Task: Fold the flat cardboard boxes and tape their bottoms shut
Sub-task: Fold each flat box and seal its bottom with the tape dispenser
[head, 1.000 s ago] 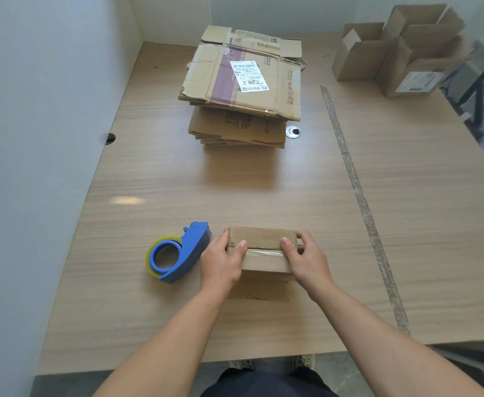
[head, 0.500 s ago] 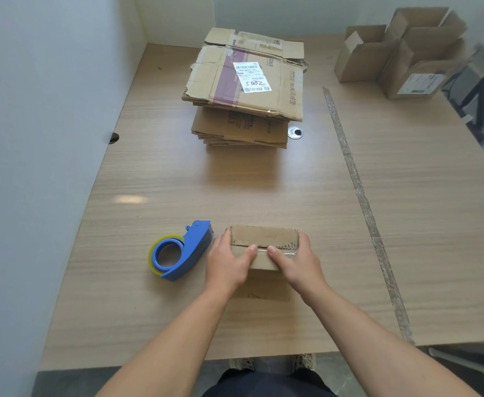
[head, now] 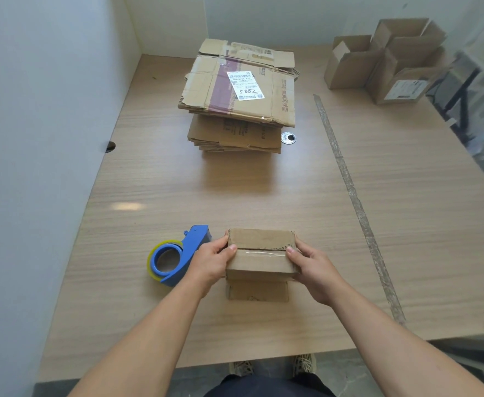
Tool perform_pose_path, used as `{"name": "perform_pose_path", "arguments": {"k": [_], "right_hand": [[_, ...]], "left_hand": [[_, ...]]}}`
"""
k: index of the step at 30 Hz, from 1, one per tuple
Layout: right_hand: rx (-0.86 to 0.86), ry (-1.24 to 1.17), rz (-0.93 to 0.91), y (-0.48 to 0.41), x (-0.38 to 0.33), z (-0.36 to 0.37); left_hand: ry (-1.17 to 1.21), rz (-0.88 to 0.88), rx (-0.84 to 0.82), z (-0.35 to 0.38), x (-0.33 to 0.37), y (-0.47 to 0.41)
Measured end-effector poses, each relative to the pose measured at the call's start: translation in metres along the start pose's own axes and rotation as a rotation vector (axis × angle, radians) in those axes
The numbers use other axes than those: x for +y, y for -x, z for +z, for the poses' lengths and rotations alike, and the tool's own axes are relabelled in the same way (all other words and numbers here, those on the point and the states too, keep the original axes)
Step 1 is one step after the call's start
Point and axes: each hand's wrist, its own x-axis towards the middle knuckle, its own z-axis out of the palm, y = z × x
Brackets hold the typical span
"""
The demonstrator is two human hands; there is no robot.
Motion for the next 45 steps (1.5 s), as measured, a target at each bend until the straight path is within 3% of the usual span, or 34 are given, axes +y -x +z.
{"name": "perform_pose_path", "arguments": {"k": [7, 12, 20, 28, 34, 38, 41, 42, 45], "right_hand": [[0.005, -0.017, 0.016, 0.020, -0.019, -0.006], [0.181, -0.207, -0.035, 0.028, -0.039, -0.001], [0.193, -0.214, 0.033, 0.026, -0.057, -0.008], [0.178, -0.182, -0.264, 0.035, -0.061, -0.020], [0.256, 0.259, -0.318, 0.035, -0.052, -0.024], [0.512, 0.620, -0.647, 0.034, -0.059, -0.025], [0.468, 0.903, -0.905, 0.028, -0.075, -0.017], [0.376, 0.977, -0.885, 0.024, -0.079, -0.014], [0.152, 1.209, -0.570, 0.012, -0.082, -0.004]], "left_hand": [[0.156, 0.009, 0.068, 0.000, 0.008, 0.012], [0.216, 0.139, 0.083, 0.008, 0.026, 0.019], [0.190, 0.288, -0.062, 0.016, 0.056, 0.022], [-0.012, 0.262, -0.114, 0.017, 0.062, 0.013], [-0.086, 0.194, -0.116, 0.019, 0.044, 0.015], [-0.064, 0.193, -0.009, 0.011, 0.045, 0.006], [-0.082, 0.216, 0.053, 0.007, 0.054, -0.003], [-0.114, 0.238, 0.051, 0.006, 0.057, -0.006], [-0.212, 0.316, 0.064, 0.009, 0.063, -0.011]]}}
